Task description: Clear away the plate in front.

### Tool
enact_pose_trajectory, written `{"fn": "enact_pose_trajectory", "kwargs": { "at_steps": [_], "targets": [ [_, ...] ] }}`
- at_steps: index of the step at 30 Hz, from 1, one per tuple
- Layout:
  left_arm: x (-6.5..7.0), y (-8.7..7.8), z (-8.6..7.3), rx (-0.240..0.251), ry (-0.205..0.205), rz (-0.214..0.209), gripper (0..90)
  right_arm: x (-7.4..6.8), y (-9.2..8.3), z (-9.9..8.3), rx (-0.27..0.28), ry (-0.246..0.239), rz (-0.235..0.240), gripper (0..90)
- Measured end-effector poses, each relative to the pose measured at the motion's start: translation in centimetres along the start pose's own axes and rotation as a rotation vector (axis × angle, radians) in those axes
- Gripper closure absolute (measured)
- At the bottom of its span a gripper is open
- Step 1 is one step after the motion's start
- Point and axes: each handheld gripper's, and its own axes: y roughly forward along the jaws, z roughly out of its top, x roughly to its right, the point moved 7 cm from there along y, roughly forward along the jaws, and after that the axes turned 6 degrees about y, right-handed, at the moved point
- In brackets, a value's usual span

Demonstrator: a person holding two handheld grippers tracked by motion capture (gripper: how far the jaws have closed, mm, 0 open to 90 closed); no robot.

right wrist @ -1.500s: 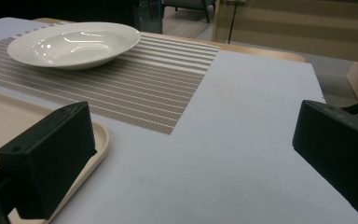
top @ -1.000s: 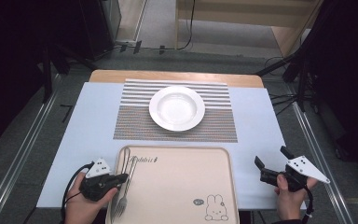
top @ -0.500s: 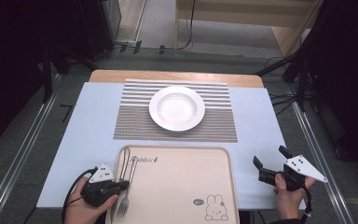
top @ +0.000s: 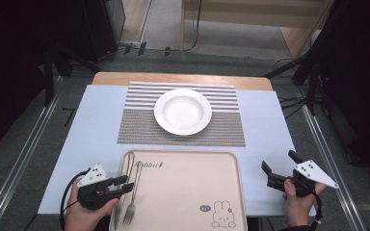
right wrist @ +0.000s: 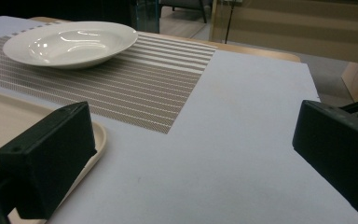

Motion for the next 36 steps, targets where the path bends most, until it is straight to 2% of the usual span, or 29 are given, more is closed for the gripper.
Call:
{"fn": "enact_pose_trajectory", "kwargs": {
  "at_steps": [4, 7, 9, 10, 12, 14, 15, 16, 19, 21, 27, 32, 36],
  "targets": [
    [0.0, -0.1, 1.0, 0.033, -0.004, 0.0, 36.3, 0.0, -0.2, 0.1, 0.003, -0.004, -0.009, 0.0],
    [-0.3, 0.0, 1.4, 0.035, -0.005, 0.003, 28.6, 0.0, -0.2, 0.1, 0.005, -0.007, -0.01, 0.0],
    [-0.5, 0.1, 1.7, 0.045, -0.021, 0.005, 19.0, 0.0, -0.2, 0.1, 0.004, -0.013, -0.012, 0.0],
    [-0.5, 0.1, 1.8, 0.051, -0.021, 0.001, 18.8, 0.0, -0.2, 0.1, 0.005, -0.016, -0.013, 0.0],
    [-0.6, 0.1, 2.2, 0.062, -0.027, -0.001, 11.2, 0.0, -0.2, 0.1, 0.006, -0.013, -0.015, 0.0],
    [-0.6, 0.1, 2.6, 0.067, -0.024, -0.014, 8.2, 0.1, -0.3, 0.1, 0.009, -0.013, -0.015, 0.0],
    [-0.6, 0.2, 2.7, 0.06, -0.024, -0.044, 2.5, 0.1, -0.3, 0.1, 0.008, -0.008, -0.018, 0.0],
    [-0.5, 0.3, 2.8, 0.052, -0.021, -0.054, 2.4, 0.1, -0.3, 0.1, 0.01, -0.008, -0.018, 0.0],
    [-0.6, 0.6, 3.0, 0.046, -0.018, -0.05, 0.0, 0.1, -0.4, 0.1, 0.014, -0.006, -0.019, 0.0],
    [-0.9, 0.7, 3.2, 0.051, -0.025, -0.036, 0.0, 0.1, -0.5, 0.2, 0.017, -0.006, -0.018, 0.0],
    [-1.4, 1.1, 4.8, 0.069, -0.03, -0.054, 0.0, 0.0, -0.6, 0.2, 0.024, 0.004, -0.014, 0.0],
    [-1.8, 1.8, 6.4, 0.077, -0.005, -0.047, 0.0, 0.1, -0.7, 0.2, 0.03, 0.01, -0.009, 0.0],
    [-2.2, 2.3, 7.7, 0.075, 0.018, -0.024, 0.0, 0.2, -0.8, 0.2, 0.034, 0.017, -0.009, 0.0]
  ]
}}
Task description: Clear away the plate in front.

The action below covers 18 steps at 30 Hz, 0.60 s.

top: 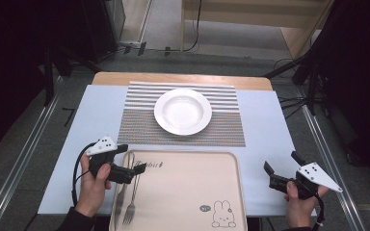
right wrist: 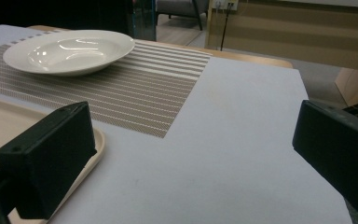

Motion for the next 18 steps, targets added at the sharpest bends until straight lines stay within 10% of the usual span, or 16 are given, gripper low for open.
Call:
{"fn": "enact_pose_trajectory", "kwargs": {
  "at_steps": [18],
  "targets": [
    [-2.1, 3.6, 3.9, -0.024, 0.018, 0.005, 0.0, 0.0, -0.1, -0.1, 0.009, 0.009, 0.016, 0.0]
  ]
}}
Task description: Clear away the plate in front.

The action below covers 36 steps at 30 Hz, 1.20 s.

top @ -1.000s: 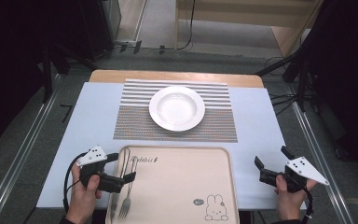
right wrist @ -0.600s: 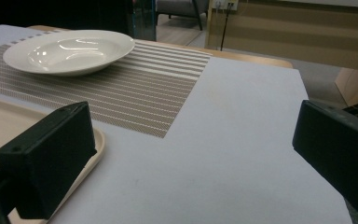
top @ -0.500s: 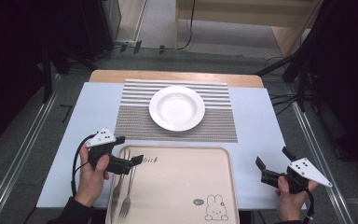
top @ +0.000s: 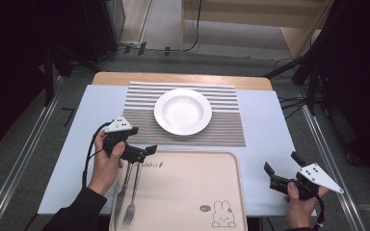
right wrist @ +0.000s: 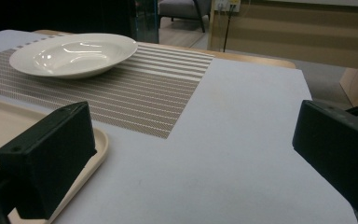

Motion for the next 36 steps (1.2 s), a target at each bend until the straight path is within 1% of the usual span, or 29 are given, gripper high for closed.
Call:
{"fn": "enact_pose_trajectory", "kwargs": {
  "at_steps": [2, 4, 7, 9, 12, 16, 17, 19, 24, 30, 36],
  "targets": [
    [-0.3, 0.2, 0.5, 0.007, -0.009, 0.002, 0.0, 0.0, 0.0, 0.0, -0.002, 0.002, 0.003, 0.0],
    [-0.6, 0.5, 0.9, 0.0, 0.002, 0.007, 0.0, 0.0, 0.0, 0.0, -0.001, 0.006, 0.006, 0.0],
    [-1.0, 0.8, 1.7, 0.002, -0.005, -0.002, 0.0, 0.0, -0.1, 0.0, 0.0, 0.014, 0.008, 0.0],
    [-1.2, 1.0, 2.2, 0.011, -0.015, -0.007, 0.0, 0.0, -0.1, 0.0, 0.002, 0.017, 0.008, 0.0],
    [-1.7, 1.3, 3.0, 0.021, -0.022, -0.001, 0.0, 0.0, -0.1, 0.0, 0.003, 0.014, 0.008, 0.0],
    [-2.2, 1.9, 3.6, 0.02, -0.022, 0.006, 0.0, 0.0, -0.1, 0.1, 0.01, 0.007, 0.008, 0.0],
    [-2.4, 2.0, 3.7, 0.016, -0.017, 0.01, 0.0, 0.0, -0.2, 0.1, 0.012, 0.008, 0.009, 0.0],
    [-2.6, 2.4, 4.0, 0.019, -0.022, 0.007, 0.0, 0.1, -0.2, 0.1, 0.017, 0.006, 0.007, 0.0],
    [-3.5, 3.3, 4.5, 0.02, -0.04, 0.016, 0.0, 0.1, -0.2, 0.2, 0.022, 0.009, 0.005, 0.0],
    [-4.7, 4.4, 5.0, 0.003, -0.053, 0.03, 0.0, 0.0, -0.3, 0.2, 0.021, 0.004, 0.008, 0.0],
    [-5.5, 5.5, 5.4, -0.004, -0.069, 0.032, 0.0, -0.1, -0.4, 0.5, 0.045, 0.0, 0.016, 0.0]
  ]
}}
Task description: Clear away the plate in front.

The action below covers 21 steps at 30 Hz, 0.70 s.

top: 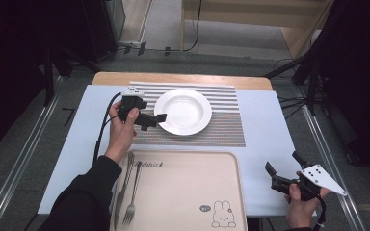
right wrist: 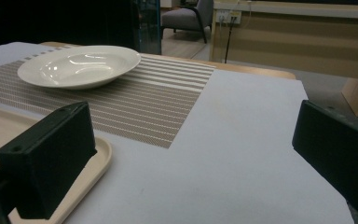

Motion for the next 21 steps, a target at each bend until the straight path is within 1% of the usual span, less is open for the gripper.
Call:
{"fn": "enact_pose_trajectory", "kwargs": {
  "at_steps": [1, 3, 9, 11, 14, 16, 21],
  "targets": [
    [-0.2, 0.2, 0.1, -0.004, -0.002, 0.002, 0.0, 0.0, 0.0, 0.0, 0.001, -0.001, -0.001, 0.0],
    [-0.5, 0.5, 0.2, -0.002, -0.02, -0.003, 0.0, 0.0, 0.0, 0.0, -0.001, 0.001, -0.002, 0.0],
    [-1.4, 1.6, 0.4, -0.019, -0.034, 0.011, 0.0, 0.0, 0.2, -0.2, -0.007, -0.001, 0.002, 0.0],
    [-1.7, 1.9, 0.5, -0.025, -0.035, 0.015, 0.0, -0.1, 0.3, -0.2, -0.011, 0.011, 0.012, 0.0],
    [-2.1, 2.4, 0.6, -0.014, -0.056, 0.012, 0.0, 0.0, 0.4, -0.4, -0.021, 0.01, 0.009, 0.0],
    [-2.4, 2.7, 0.5, -0.026, -0.056, 0.019, 0.0, 0.1, 0.5, -0.4, -0.021, 0.006, 0.007, 0.0],
    [-3.1, 3.6, 0.4, -0.04, -0.08, 0.027, 0.0, 0.0, 0.7, -0.5, -0.031, 0.004, 0.014, 0.0]
  ]
}}
